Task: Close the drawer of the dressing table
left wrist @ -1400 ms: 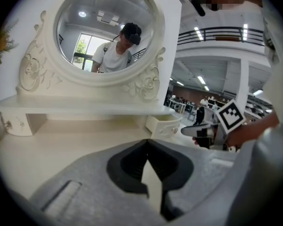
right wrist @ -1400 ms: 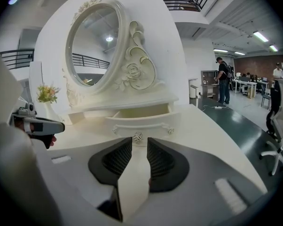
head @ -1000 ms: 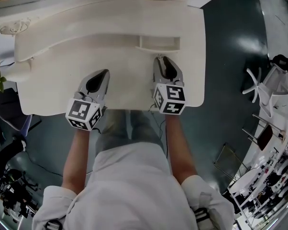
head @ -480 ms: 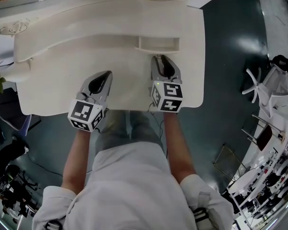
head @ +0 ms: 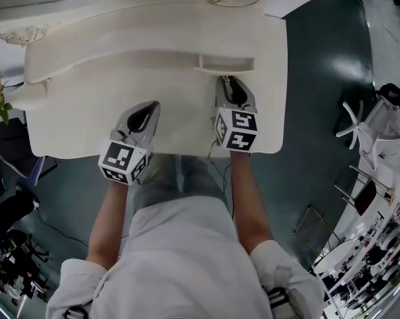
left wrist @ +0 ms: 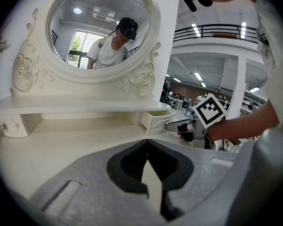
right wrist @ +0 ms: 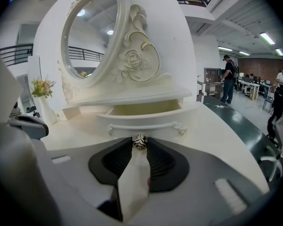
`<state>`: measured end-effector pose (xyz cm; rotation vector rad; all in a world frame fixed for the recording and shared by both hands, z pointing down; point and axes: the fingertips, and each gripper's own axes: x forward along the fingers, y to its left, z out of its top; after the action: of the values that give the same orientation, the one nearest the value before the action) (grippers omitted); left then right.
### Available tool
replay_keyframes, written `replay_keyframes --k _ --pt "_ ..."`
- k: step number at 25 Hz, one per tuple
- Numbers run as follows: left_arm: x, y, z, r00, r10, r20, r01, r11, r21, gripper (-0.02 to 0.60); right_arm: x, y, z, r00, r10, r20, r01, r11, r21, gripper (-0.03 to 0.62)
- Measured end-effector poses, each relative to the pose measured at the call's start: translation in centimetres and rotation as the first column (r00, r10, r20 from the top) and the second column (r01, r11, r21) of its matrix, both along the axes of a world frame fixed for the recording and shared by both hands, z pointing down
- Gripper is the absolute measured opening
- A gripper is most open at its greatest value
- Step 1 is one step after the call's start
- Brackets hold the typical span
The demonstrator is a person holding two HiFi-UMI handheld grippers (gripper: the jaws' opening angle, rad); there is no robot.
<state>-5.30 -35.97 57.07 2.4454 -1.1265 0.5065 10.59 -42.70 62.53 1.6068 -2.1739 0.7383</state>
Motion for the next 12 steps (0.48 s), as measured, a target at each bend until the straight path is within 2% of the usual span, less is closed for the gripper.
replay_keyframes --k 12 --pt "0.0 -0.7 -0.4 1.000 -0.025 0.019 0.025 1.000 -0.001 0.000 -0.1 -3.6 -0.3 1.000 -0.016 0.017 0.016 1.000 0.010 0.100"
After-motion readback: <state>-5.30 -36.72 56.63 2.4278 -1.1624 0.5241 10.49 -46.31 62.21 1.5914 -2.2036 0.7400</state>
